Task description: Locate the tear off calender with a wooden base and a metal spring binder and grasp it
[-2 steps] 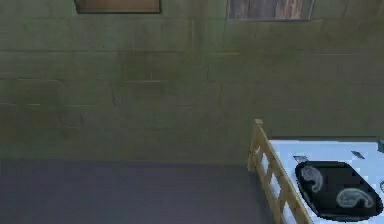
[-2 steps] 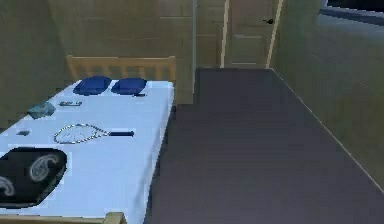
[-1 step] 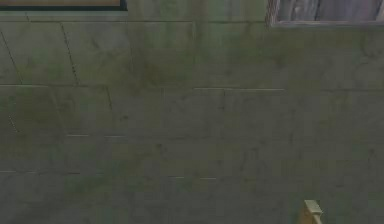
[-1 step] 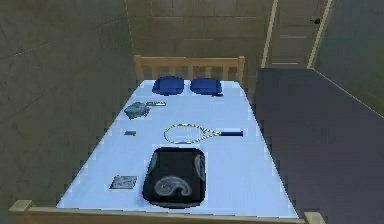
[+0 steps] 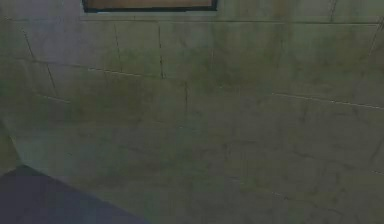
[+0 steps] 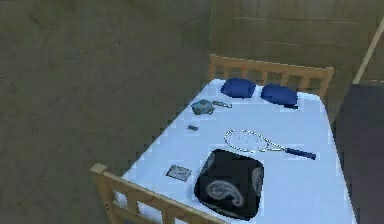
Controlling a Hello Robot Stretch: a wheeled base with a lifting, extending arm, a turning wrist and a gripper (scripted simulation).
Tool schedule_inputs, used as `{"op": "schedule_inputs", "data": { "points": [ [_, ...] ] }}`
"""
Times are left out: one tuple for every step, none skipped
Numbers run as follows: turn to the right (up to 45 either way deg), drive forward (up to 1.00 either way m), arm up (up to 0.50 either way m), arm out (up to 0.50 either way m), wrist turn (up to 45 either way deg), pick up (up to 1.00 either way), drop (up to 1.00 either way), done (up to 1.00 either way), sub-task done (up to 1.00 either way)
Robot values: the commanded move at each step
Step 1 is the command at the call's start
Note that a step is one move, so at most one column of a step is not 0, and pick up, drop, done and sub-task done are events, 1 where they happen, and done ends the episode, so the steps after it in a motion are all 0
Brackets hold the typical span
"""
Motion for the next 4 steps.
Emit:
{"op": "schedule_inputs", "data": {
  "points": [
    [45.0, 0.0, 0.0, 0.0, 0.0, 0.0, 0.0, 0.0, 0.0],
    [45.0, 0.0, 0.0, 0.0, 0.0, 0.0, 0.0, 0.0, 0.0],
    [45.0, 0.0, 0.0, 0.0, 0.0, 0.0, 0.0, 0.0, 0.0],
    [18.0, 0.0, 0.0, 0.0, 0.0, 0.0, 0.0, 0.0, 0.0]
  ]
}}
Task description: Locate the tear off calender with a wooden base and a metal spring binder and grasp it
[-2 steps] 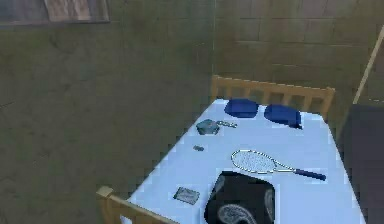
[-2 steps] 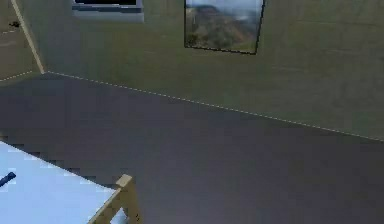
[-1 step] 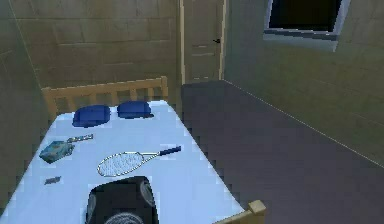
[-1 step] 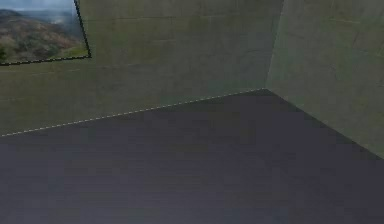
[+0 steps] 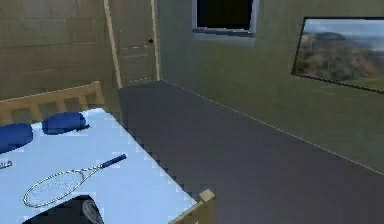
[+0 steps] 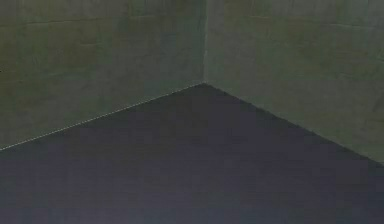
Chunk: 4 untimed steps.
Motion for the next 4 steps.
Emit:
{"op": "schedule_inputs", "data": {
  "points": [
    [0.0, 0.35, 0.0, 0.0, 0.0, 0.0, 0.0, 0.0, 0.0],
    [-45.0, 0.0, 0.0, 0.0, 0.0, 0.0, 0.0, 0.0, 0.0],
    [-45.0, 0.0, 0.0, 0.0, 0.0, 0.0, 0.0, 0.0, 0.0],
    [-45.0, 0.0, 0.0, 0.0, 0.0, 0.0, 0.0, 0.0, 0.0]
  ]
}}
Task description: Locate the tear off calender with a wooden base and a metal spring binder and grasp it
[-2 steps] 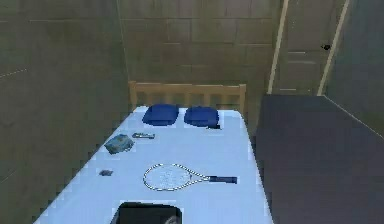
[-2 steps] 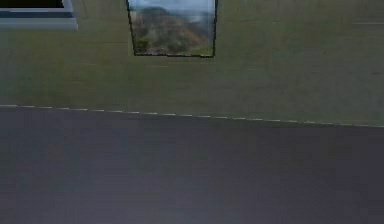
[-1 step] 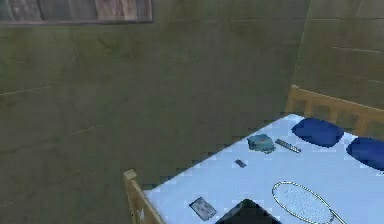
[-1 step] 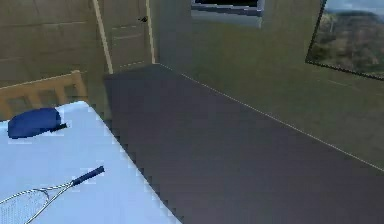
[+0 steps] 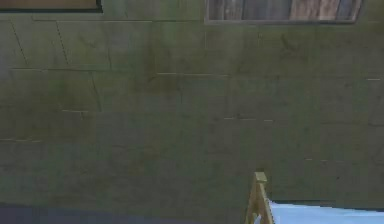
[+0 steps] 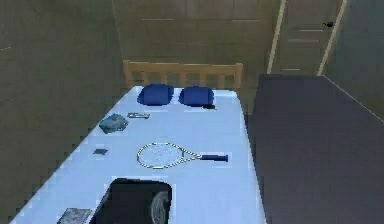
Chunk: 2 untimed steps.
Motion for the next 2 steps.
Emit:
{"op": "schedule_inputs", "data": {
  "points": [
    [-36.0, 0.0, 0.0, 0.0, 0.0, 0.0, 0.0, 0.0, 0.0],
    [0.0, 0.0, 0.5, 0.0, 0.0, 0.0, 0.0, 0.0, 0.0]
  ]
}}
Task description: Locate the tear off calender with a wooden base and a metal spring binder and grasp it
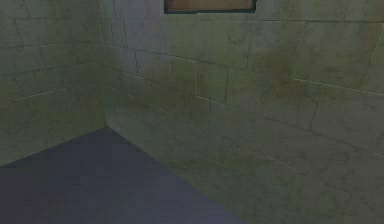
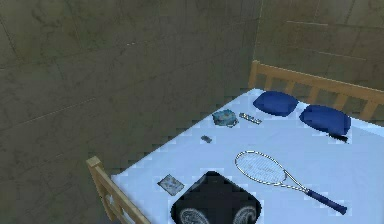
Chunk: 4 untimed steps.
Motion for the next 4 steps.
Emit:
{"op": "schedule_inputs", "data": {
  "points": [
    [0.0, 0.0, 0.02, 0.0, 0.0, 0.0, 0.0, 0.0, 0.0],
    [0.0, 0.0, 0.0, 0.44, 0.0, 0.0, 0.0, 0.0, 0.0],
    [0.0, 0.0, 0.0, 0.0, 45.0, 0.0, 0.0, 0.0, 0.0],
    [0.0, 0.0, 0.0, 0.0, 45.0, 0.0, 0.0, 0.0, 0.0]
  ]
}}
